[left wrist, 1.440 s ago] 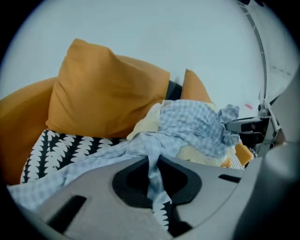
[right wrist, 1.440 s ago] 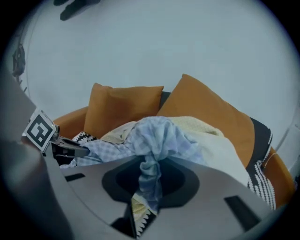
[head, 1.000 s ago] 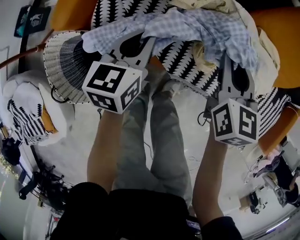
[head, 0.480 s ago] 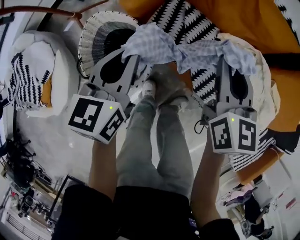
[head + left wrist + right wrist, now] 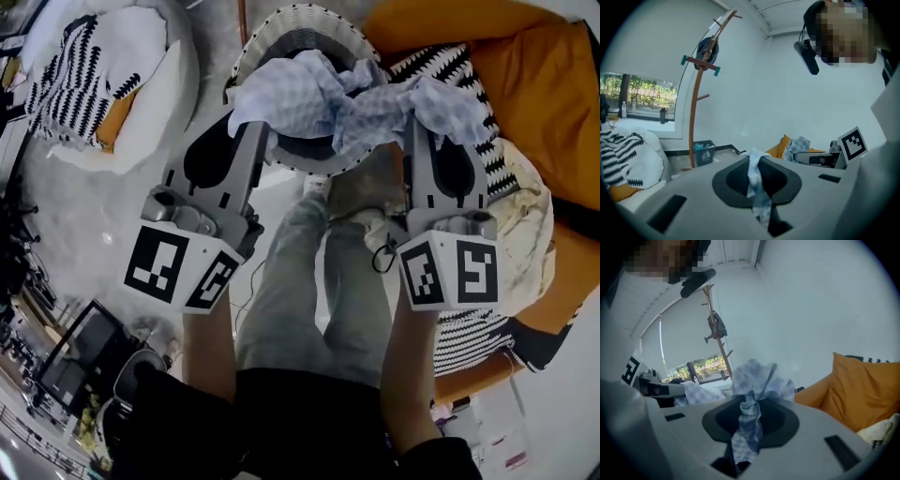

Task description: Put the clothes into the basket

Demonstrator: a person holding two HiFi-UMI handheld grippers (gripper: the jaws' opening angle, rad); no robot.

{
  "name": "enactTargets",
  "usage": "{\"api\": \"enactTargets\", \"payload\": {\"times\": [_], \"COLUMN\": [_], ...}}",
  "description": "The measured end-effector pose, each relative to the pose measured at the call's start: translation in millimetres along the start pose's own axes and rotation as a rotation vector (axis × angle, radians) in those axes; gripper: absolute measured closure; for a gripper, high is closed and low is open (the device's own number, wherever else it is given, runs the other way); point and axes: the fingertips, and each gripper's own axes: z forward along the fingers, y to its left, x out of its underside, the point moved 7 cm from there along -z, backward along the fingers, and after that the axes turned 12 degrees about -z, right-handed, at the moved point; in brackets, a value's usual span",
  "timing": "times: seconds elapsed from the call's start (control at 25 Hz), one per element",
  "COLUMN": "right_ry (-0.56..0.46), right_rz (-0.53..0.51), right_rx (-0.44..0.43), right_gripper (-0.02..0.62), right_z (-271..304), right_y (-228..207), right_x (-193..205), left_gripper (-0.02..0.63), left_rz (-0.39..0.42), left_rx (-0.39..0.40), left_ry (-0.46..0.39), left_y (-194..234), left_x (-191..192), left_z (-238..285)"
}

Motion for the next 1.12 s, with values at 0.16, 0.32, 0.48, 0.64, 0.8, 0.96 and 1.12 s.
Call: {"api": "enactTargets", "payload": {"times": [0.16, 0.32, 0.48, 0.64, 0.8, 0.96, 1.12], "right_ry": [0.050, 0.137, 0.222, 0.291, 0.370, 0.499, 0.550], "right_rz": [-0.023, -0.015, 0.000, 0.009, -0.001, -0.011, 0.005], "right_rx": [-0.105, -0.178, -0.204, -0.213, -0.217, -0.196, -0.188], "right_gripper": [0.514, 0.512, 0.512, 0.512, 0.509, 0.387, 0.374], "right_z": [29.3, 50.2, 72.3, 88.0, 98.3, 105.6, 104.3], "right_y": [34.9, 55.7, 68.5, 73.6, 72.2, 68.6, 71.4], "right_x": [12.3, 41.4, 73.7, 101.7, 127.7, 153.3, 164.9], "left_gripper": [0.578, 0.578, 0.578, 0.578, 0.578, 0.514, 0.495], "left_rz": [-0.073, -0.130, -0.170, -0.242, -0.274, -0.263, -0.272], "left_rx": [-0.099, -0.166, -0.208, -0.255, -0.282, -0.340, -0.349], "left_ry": [0.035, 0.094, 0.186, 0.231, 0.276, 0.354, 0.353], "left_y": [36.0, 59.6, 84.0, 103.0, 111.8, 118.4, 123.1], "left_x": [19.6, 50.9, 84.0, 116.9, 142.7, 160.7, 160.8], "left_z": [-14.9, -15.3, 1.0, 16.0, 30.8, 39.8, 39.6]}}
